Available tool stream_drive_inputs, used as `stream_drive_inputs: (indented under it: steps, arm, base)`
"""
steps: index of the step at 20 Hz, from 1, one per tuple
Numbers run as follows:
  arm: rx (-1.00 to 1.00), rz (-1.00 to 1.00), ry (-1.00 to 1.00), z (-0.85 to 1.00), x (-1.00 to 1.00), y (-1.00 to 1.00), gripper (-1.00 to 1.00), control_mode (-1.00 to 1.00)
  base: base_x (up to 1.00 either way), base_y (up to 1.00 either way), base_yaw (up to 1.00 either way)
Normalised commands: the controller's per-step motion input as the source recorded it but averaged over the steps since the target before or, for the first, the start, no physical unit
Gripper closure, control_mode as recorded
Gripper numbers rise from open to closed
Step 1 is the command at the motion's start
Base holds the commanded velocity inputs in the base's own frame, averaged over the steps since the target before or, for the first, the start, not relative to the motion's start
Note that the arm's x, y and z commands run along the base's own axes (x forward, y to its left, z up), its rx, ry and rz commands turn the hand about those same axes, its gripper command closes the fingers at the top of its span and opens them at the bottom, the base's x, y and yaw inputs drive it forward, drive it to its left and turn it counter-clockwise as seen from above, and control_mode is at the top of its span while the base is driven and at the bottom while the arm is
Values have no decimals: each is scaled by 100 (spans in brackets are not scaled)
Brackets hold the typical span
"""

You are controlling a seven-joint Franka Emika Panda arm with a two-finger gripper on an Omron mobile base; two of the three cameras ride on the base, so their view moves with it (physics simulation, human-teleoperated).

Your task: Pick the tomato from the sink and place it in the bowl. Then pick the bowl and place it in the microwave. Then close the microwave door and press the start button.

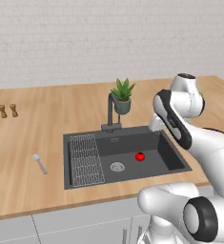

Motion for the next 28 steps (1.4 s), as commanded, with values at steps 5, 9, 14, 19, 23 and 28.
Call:
stream_drive_inputs:
  steps: [5,9,14,19,23,28]
  arm:
    - [0,60,0,-92,26,-23,-100,-100]
    - [0,64,0,-96,60,-9,-100,-100]
    - [-5,20,15,-73,75,1,-100,-100]
    - [-1,0,14,-51,65,0,-100,-100]
    - [0,-12,4,-17,40,0,-100,-100]
    - [0,-13,3,-52,39,0,-100,-100]
  base:
    - [0,0,0]
    - [0,0,0]
    - [0,0,0]
    - [0,0,0]
    - [0,0,0]
    - [0,0,0]
